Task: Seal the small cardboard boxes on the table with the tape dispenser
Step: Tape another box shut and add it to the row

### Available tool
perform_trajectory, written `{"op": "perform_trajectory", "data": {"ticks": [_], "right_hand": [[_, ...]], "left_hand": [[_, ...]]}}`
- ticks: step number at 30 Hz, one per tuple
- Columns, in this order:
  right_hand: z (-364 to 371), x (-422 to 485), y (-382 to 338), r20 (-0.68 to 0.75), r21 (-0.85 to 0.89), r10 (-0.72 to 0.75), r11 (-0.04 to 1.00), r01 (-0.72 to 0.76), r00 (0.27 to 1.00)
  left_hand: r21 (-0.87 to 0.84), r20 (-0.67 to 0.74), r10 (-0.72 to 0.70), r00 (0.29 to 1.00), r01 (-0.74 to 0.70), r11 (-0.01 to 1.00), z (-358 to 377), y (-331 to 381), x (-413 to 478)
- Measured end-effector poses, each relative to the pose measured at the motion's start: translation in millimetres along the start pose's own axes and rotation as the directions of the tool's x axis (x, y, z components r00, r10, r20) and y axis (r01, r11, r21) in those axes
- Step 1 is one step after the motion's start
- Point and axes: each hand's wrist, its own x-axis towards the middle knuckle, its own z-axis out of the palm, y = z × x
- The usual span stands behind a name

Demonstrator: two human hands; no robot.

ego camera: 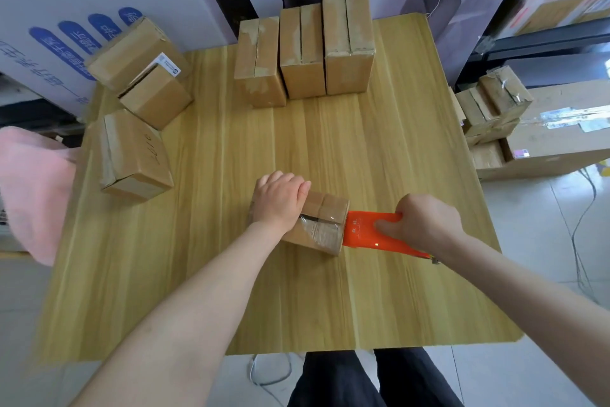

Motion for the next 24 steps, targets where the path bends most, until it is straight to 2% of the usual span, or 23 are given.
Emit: {"op": "perform_trajectory", "data": {"ticks": [3,8,11,15,18,19,21,24], "right_hand": [[-1,-1,-13,-0.050,-0.056,0.032,0.998,-0.035,0.998],[-10,5,-18,0.058,0.052,0.151,0.987,-0.154,0.987],[0,4,-29,0.088,0.030,0.192,0.980,-0.196,0.977],[26,-6,-37,0.016,0.013,0.182,0.983,-0.182,0.983],[24,-11,-17,-0.035,0.163,0.259,0.954,-0.250,0.965],[21,-11,-9,-0.051,0.241,0.286,0.933,-0.266,0.957],[14,-12,4,-0.104,0.391,0.293,0.891,-0.232,0.950],[0,-22,15,-0.184,0.622,0.249,0.779,-0.083,0.951]], "left_hand": [[0.018,0.001,-0.003,1.000,0.003,1.000,0,2,0],[0.010,0.001,-0.012,1.000,0.012,1.000,1,5,-1],[-0.014,0.008,-0.029,1.000,0.029,0.999,0,6,-5],[-0.101,0.025,0.000,1.000,0.003,0.995,-1,-5,-18],[-0.073,0.128,0.035,0.991,-0.026,0.997,-2,-14,-23],[-0.064,0.131,-0.005,0.991,0.013,0.998,-2,-13,-25],[-0.084,0.092,-0.187,0.978,0.195,0.977,-3,-6,-33],[-0.161,0.127,-0.475,0.871,0.491,0.856,-7,14,-48]]}}
